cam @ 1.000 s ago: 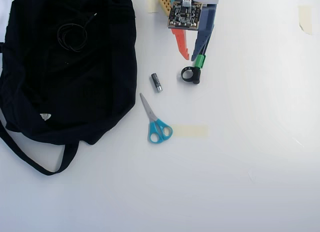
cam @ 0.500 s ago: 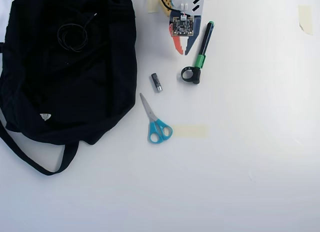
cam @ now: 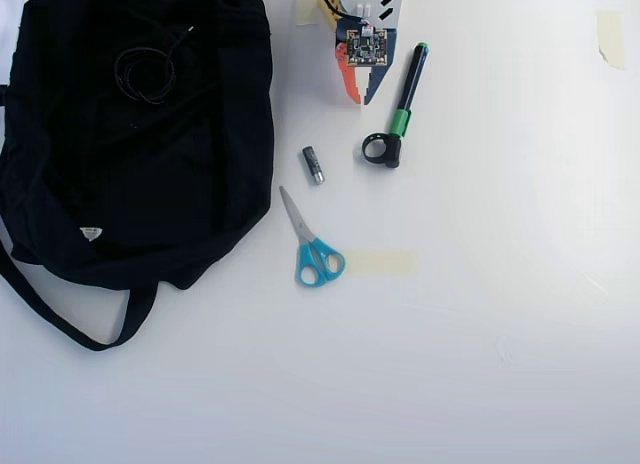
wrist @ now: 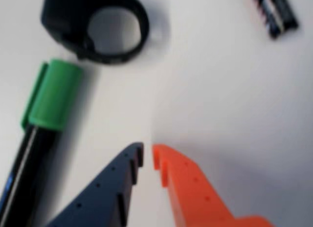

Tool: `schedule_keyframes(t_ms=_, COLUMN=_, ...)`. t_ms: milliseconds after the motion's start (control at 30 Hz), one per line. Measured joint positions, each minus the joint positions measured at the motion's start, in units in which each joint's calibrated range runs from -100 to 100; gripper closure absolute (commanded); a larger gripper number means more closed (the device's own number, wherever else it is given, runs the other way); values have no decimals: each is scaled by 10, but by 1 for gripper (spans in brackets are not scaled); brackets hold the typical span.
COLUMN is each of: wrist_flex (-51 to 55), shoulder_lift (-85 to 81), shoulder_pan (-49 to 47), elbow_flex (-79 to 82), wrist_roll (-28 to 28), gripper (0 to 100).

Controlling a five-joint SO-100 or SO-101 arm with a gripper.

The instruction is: Put the cable into the black bag

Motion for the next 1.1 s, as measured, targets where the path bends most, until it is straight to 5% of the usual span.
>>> schedule_keyframes(t_ms=1100, wrist_flex=40, shoulder_lift=-5, shoulder_pan=0, elbow_flex=1, wrist_roll=3, gripper=98)
